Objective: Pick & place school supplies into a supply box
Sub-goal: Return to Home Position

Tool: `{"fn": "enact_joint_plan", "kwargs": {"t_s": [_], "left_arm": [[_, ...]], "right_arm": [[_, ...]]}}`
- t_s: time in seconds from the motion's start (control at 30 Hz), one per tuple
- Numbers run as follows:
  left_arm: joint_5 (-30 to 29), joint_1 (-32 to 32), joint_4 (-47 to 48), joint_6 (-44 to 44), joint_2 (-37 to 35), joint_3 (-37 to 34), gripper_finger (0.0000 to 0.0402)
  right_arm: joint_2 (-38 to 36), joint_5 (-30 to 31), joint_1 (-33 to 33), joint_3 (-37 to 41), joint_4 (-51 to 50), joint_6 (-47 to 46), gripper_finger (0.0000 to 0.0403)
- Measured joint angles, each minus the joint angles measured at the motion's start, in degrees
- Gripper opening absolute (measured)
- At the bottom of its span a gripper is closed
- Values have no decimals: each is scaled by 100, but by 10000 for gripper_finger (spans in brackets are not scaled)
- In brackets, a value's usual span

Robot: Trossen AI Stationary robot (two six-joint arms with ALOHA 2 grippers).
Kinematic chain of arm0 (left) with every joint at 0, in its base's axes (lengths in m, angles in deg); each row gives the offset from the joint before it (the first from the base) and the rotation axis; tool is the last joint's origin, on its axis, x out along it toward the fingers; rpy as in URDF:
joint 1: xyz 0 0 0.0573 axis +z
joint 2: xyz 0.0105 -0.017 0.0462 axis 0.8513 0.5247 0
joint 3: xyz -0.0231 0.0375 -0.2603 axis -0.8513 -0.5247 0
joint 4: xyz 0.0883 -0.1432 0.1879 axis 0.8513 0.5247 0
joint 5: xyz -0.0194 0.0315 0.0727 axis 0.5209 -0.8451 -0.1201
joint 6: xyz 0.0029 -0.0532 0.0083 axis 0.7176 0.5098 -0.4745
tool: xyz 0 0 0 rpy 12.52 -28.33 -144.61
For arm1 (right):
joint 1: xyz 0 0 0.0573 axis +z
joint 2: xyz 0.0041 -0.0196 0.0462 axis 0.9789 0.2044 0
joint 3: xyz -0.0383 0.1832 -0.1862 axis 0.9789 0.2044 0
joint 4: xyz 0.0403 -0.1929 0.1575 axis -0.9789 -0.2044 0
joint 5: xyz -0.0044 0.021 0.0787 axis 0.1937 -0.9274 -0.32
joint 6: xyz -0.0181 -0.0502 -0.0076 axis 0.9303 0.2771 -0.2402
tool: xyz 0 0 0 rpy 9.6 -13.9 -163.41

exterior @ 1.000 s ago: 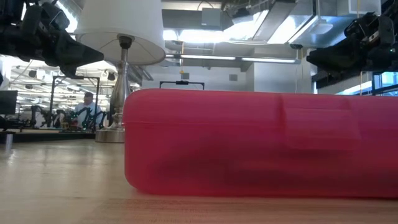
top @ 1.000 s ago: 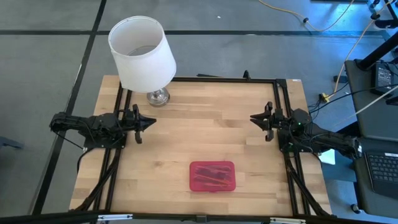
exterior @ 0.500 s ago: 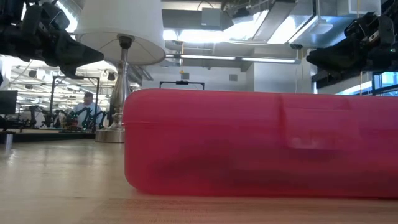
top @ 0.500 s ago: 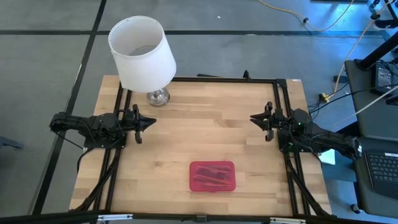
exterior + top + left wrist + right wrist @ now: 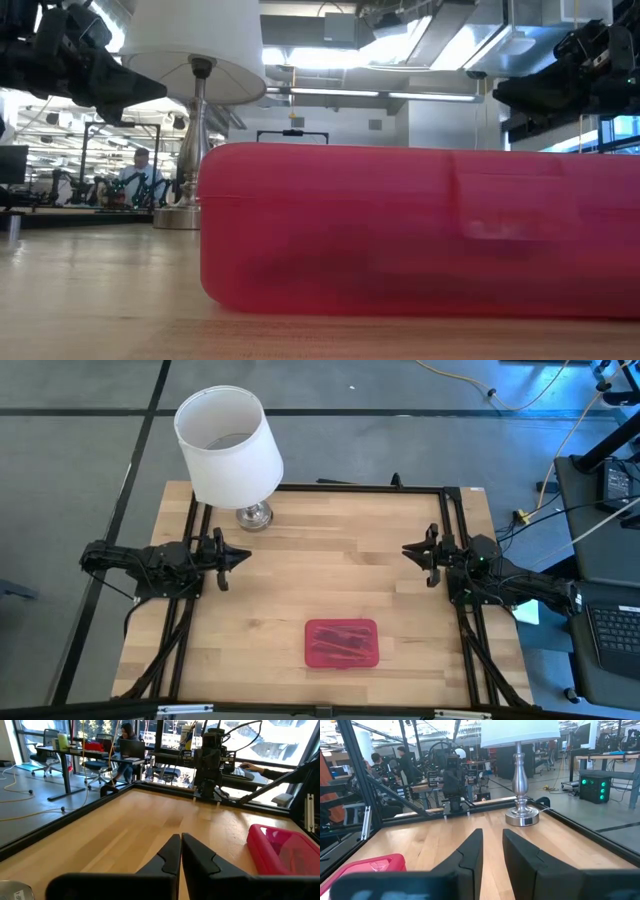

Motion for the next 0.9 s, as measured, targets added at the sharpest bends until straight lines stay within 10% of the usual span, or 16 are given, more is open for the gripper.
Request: {"fn": "enact_joint_plan", "kwargs": {"t_s": [0.9], "left_arm": [[-2,0,0,-1,1,0,8]], "right_arm": [[2,0,0,0,1,-3,78]]}}
